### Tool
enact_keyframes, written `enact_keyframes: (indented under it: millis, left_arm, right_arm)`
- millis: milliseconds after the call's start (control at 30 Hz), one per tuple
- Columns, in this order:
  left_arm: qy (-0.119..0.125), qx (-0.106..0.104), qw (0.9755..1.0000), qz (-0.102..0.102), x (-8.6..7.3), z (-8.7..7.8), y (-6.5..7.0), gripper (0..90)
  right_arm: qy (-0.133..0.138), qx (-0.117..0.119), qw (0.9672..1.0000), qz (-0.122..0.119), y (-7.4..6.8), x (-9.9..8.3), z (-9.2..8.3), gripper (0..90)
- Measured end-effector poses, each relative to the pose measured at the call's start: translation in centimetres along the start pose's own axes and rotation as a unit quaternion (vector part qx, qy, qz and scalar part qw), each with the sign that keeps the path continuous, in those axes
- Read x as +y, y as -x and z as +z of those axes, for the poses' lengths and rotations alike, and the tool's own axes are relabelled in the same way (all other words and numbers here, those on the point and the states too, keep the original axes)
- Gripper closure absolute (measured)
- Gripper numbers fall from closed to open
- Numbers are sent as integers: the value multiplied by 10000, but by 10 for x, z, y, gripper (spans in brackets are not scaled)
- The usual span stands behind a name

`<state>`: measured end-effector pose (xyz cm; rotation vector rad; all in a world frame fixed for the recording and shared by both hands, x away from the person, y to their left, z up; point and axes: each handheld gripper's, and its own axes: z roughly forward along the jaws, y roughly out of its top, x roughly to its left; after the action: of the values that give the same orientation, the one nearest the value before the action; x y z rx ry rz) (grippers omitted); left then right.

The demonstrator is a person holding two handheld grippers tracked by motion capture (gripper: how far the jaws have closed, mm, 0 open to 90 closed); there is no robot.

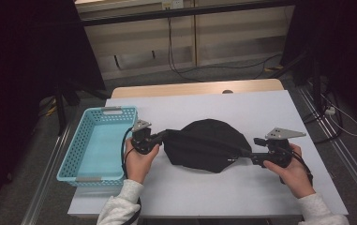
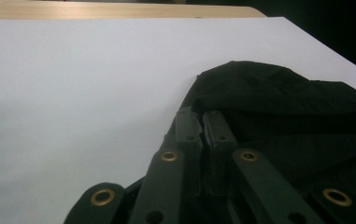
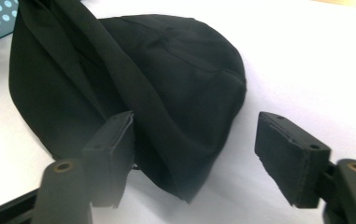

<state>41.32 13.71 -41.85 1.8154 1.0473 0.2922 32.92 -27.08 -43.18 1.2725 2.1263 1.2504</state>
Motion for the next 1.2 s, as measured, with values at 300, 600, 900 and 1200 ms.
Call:
enact_keyframes:
  millis: [300,600,900,1200]
  left_arm:
    - [-32,42,10000,4,-1,1,-1,867]
    - [-77,41,10000,13,-2,1,-1,867]
    - [-28,76,10000,-23,-1,-1,-3,867]
    - [-39,72,10000,-37,-2,-1,-3,867]
  right_arm:
    - [108,83,9997,-221,-15,3,3,279]
    - [-273,304,9963,-756,-32,-3,17,341]
    - [-624,179,9927,-1012,-32,-8,30,341]
    - [-912,-15,9884,-1213,-30,-11,39,429]
